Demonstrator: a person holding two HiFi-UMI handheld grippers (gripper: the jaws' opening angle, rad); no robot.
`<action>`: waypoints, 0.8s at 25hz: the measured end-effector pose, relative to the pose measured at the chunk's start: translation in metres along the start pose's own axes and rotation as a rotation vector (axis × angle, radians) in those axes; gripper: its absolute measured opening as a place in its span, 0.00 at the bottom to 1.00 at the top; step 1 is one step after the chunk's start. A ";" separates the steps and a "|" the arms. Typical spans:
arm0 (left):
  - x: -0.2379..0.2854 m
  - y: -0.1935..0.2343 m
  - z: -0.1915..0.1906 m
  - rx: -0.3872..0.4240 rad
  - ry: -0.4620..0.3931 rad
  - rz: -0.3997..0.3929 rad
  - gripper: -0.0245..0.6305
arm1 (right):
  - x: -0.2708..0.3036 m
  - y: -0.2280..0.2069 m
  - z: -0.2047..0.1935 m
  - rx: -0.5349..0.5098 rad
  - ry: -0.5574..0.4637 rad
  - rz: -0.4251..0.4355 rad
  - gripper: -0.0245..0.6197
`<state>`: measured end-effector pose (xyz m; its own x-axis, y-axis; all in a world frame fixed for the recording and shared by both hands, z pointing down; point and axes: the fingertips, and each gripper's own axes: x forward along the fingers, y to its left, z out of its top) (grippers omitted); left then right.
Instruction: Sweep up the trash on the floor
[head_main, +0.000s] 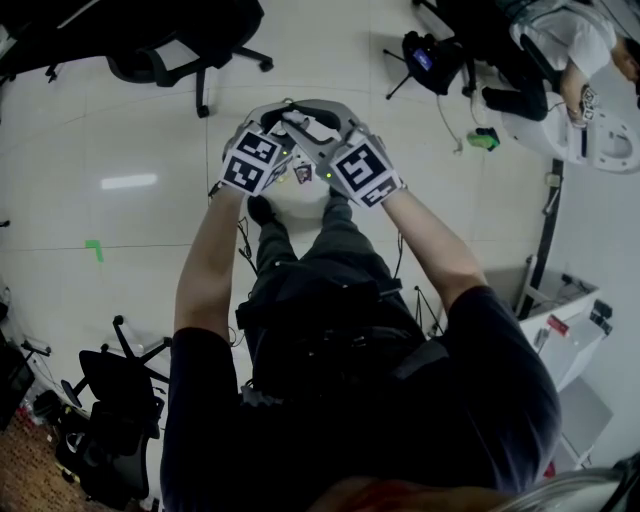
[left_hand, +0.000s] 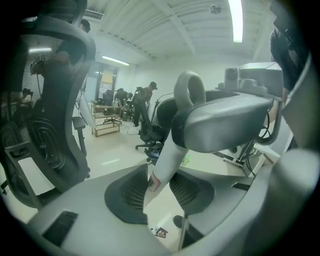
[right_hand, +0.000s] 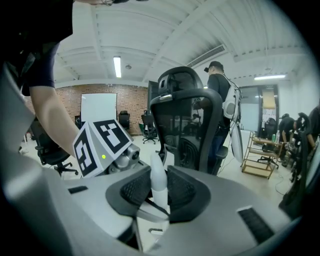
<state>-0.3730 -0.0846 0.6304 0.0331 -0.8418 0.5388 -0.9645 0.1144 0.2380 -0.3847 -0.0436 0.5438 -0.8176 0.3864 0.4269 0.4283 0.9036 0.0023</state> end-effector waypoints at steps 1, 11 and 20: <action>0.000 -0.003 -0.001 -0.002 -0.003 -0.008 0.24 | -0.002 0.002 -0.002 0.005 0.005 -0.009 0.21; -0.009 -0.037 -0.013 0.002 0.023 -0.168 0.26 | -0.027 0.021 -0.011 0.083 -0.009 -0.160 0.21; -0.005 -0.105 -0.036 0.051 0.104 -0.180 0.26 | -0.083 0.052 -0.045 0.107 0.029 -0.161 0.21</action>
<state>-0.2629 -0.0735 0.6323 0.2304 -0.7867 0.5727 -0.9525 -0.0618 0.2983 -0.2775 -0.0367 0.5492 -0.8599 0.2314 0.4550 0.2486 0.9683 -0.0225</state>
